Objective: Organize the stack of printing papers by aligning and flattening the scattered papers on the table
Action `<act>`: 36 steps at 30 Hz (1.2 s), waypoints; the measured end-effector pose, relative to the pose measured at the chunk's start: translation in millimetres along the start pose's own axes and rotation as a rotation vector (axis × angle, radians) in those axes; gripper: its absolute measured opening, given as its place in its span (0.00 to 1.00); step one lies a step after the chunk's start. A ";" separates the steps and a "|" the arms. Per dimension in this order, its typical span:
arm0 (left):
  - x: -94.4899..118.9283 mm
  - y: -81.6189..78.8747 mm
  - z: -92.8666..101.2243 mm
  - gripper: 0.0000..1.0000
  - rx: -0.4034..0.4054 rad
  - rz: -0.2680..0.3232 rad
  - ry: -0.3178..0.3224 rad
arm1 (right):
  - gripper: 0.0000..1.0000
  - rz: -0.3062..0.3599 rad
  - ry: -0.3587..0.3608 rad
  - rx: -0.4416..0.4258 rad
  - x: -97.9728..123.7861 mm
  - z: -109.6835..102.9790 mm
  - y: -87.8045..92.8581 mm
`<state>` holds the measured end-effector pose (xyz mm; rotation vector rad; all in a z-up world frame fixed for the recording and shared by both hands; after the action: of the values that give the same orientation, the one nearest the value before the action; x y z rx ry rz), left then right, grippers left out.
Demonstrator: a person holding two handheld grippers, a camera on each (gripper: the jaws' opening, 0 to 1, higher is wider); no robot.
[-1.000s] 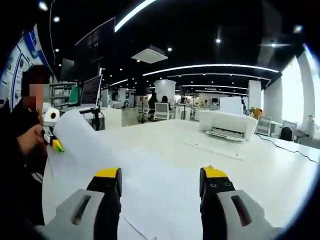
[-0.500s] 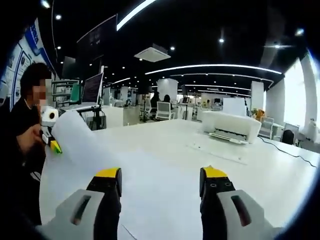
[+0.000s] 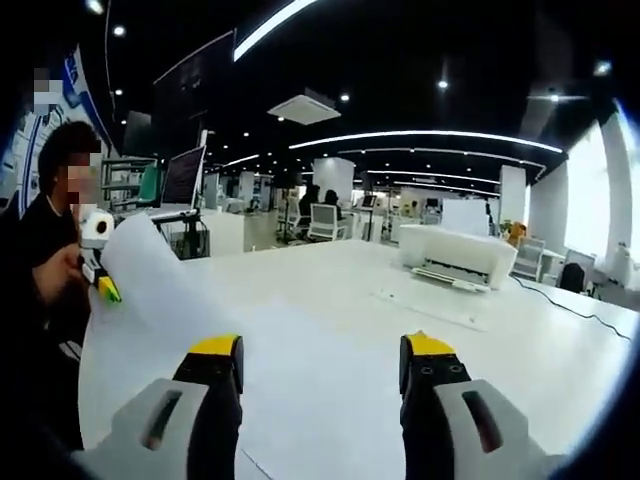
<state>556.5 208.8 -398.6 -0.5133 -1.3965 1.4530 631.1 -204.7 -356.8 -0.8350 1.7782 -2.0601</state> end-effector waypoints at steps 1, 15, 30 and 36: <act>-0.4 0.2 -0.4 0.06 0.002 -0.001 0.000 | 0.59 0.001 0.000 -0.003 -1.1 0.5 0.6; -1.6 2.9 -0.8 0.06 0.009 -0.010 0.005 | 0.59 -0.004 -0.015 -0.019 -15.6 0.7 3.2; 0.2 3.3 -0.7 0.06 0.006 -0.007 0.010 | 0.61 -0.008 0.000 -0.045 -21.6 10.6 6.3; 2.4 2.9 1.1 0.06 0.003 -0.003 0.012 | 0.61 -0.017 -0.001 -0.043 -25.2 11.5 7.0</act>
<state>553.5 210.9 -400.1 -0.5168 -1.3851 1.4473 656.8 -201.0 -368.6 -0.8659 1.8272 -2.0377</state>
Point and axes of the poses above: the point that each gripper's makers call its tool centre point, and the gripper's own axes: x roughly backward along the fingers, z roughly to its right, y roughly out of its underside, the point moved 10 cm from there along x, roughly backward along the fingers, and after that the axes turned 2 degrees about -z, right-handed, at the moved point
